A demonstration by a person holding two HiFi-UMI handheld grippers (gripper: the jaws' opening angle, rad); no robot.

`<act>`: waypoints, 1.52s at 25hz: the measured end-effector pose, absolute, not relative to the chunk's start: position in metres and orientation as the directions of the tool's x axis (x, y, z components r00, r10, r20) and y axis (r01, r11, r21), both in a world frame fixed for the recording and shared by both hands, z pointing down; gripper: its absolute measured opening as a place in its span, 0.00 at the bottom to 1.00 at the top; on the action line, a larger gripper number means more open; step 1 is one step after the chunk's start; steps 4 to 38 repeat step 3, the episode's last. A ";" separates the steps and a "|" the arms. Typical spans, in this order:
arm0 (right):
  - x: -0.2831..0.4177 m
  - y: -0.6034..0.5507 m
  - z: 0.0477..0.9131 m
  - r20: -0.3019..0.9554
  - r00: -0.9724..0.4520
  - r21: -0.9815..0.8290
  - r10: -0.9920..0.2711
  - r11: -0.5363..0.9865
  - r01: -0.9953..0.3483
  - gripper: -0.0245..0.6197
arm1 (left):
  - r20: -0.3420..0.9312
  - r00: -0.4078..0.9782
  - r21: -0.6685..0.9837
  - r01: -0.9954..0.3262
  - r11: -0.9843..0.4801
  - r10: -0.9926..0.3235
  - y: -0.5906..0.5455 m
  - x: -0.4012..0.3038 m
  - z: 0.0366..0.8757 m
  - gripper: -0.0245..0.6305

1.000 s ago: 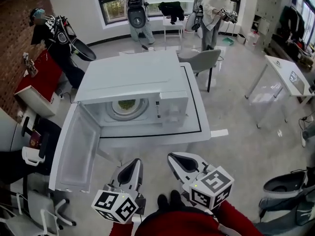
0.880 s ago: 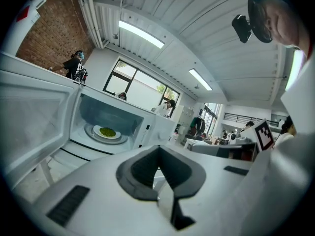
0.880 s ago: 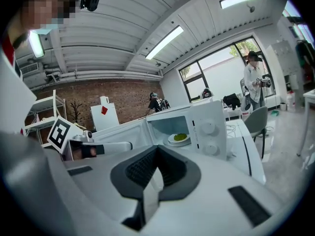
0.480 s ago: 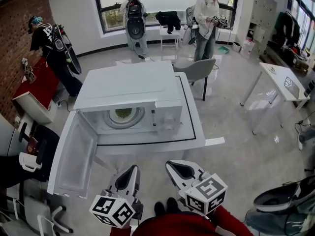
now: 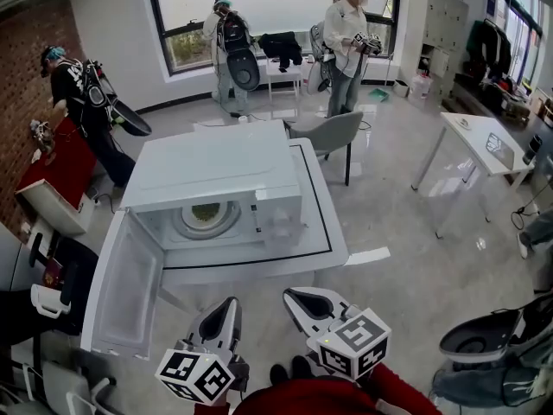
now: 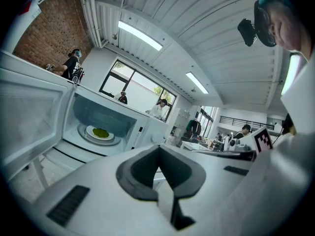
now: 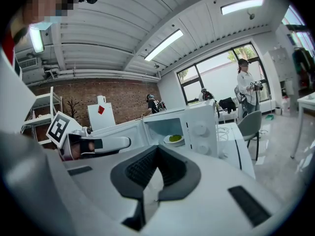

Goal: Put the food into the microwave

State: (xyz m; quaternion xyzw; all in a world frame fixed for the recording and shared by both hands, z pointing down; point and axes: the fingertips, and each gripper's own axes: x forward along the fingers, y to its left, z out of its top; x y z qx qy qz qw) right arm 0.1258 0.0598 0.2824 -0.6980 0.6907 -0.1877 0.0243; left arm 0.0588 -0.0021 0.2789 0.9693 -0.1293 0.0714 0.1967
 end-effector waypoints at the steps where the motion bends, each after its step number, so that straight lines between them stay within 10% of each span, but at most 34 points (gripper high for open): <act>1: 0.126 0.061 0.283 0.230 -0.024 -0.294 -0.973 -0.046 -0.955 0.06 | 0.190 0.956 0.362 -0.279 -0.890 -0.222 -0.001 0.059 0.279 0.05; 38: 0.127 0.062 0.286 0.234 -0.023 -0.296 -0.972 -0.049 -0.954 0.06 | 0.192 0.956 0.359 -0.280 -0.890 -0.223 0.000 0.059 0.280 0.05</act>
